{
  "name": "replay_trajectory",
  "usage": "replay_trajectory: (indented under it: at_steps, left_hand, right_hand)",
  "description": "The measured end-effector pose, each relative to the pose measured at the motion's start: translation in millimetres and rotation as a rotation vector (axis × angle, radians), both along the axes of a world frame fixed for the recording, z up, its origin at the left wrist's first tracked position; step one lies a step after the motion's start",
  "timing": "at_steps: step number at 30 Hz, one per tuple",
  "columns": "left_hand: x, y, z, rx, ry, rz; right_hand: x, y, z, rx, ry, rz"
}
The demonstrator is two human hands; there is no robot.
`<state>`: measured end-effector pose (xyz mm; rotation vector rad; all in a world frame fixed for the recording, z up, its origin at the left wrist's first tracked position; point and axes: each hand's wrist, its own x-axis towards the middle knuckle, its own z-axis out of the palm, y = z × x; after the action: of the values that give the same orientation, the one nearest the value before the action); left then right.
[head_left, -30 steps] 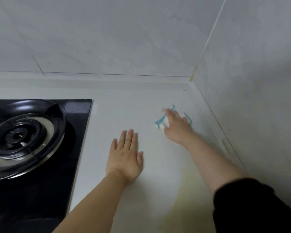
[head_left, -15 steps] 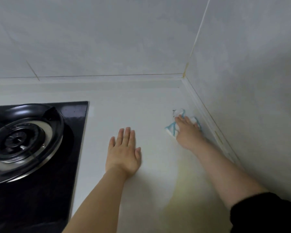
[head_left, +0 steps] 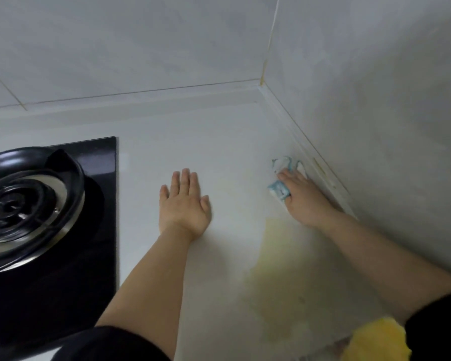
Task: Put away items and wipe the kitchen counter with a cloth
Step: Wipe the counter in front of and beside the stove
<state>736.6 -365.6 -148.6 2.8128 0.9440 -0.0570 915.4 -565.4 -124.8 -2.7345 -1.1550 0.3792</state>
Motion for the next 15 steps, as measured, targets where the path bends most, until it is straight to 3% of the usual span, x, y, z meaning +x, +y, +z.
replay_trajectory:
  at_steps: [4,7,11,15]
  left_hand:
    - [-0.1,3.5,0.0,-0.052,-0.043,0.009]
    - [0.2,11.9,2.8,-0.171,-0.189,0.031]
    - [-1.4,17.8,12.0,-0.443,-0.363,0.1]
    - [-8.0,26.6,22.8,-0.673,-0.467,0.102]
  right_hand:
    - [-28.4,60.3,2.1,0.07,0.065,-0.058]
    - [-56.4,93.5,-1.4,0.142,0.021,-0.006]
    - [-111.8,57.1,-0.9,0.209,0.019,0.266]
    - [-131.1,29.5,0.3,0.025,0.044,0.421]
